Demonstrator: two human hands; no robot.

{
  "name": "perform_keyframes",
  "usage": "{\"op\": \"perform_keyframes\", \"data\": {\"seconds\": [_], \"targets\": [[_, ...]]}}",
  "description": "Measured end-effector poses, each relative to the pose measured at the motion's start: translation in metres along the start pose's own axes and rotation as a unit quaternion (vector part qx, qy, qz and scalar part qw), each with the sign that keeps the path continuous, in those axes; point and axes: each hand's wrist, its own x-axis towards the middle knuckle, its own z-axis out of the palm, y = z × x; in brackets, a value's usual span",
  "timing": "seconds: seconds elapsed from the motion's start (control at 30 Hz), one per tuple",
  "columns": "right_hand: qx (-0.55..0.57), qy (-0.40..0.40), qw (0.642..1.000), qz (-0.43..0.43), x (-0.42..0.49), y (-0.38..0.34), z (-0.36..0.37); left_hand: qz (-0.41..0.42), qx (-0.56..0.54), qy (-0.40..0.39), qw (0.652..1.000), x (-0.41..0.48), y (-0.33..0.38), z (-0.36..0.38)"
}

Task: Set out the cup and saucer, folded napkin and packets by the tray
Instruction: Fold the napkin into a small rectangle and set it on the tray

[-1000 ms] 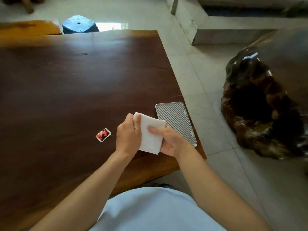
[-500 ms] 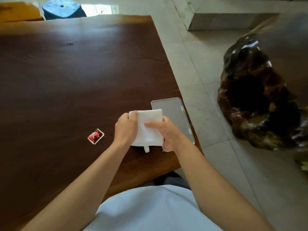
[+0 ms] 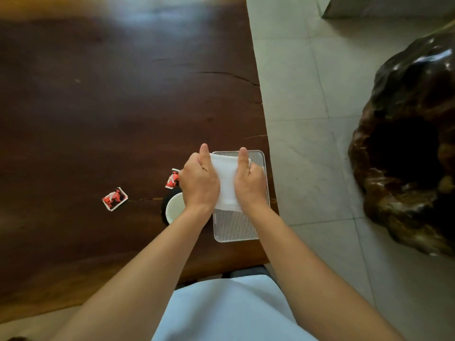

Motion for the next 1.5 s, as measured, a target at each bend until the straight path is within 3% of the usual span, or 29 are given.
{"op": "perform_keyframes", "data": {"seconds": [0.23,0.4,0.67,0.83,1.1,1.3,1.5], "targets": [[-0.067,-0.015,0.997,-0.037,0.052,0.025,-0.018,-0.051,0.008,0.016,0.999,0.011,-0.007,0.058],[-0.104,-0.023,0.994,-0.010,0.081,0.054,-0.019,-0.100,0.023,0.009,0.995,0.016,-0.025,0.095],[-0.173,-0.017,0.984,-0.038,0.124,0.099,0.002,-0.124,0.064,0.029,0.990,0.035,-0.062,0.143],[-0.182,-0.036,0.983,0.001,0.142,0.116,0.013,-0.119,0.087,0.027,0.989,0.045,-0.075,0.162],[-0.131,-0.139,0.981,0.041,0.167,0.121,-0.001,-0.169,0.087,-0.069,0.979,0.064,-0.080,0.155],[-0.053,-0.199,0.972,0.117,0.163,0.119,-0.011,-0.289,-0.042,-0.117,0.949,0.075,-0.085,0.141],[-0.123,-0.155,0.979,0.042,0.150,0.118,-0.017,-0.173,0.065,-0.138,0.973,0.065,-0.084,0.132]]}}
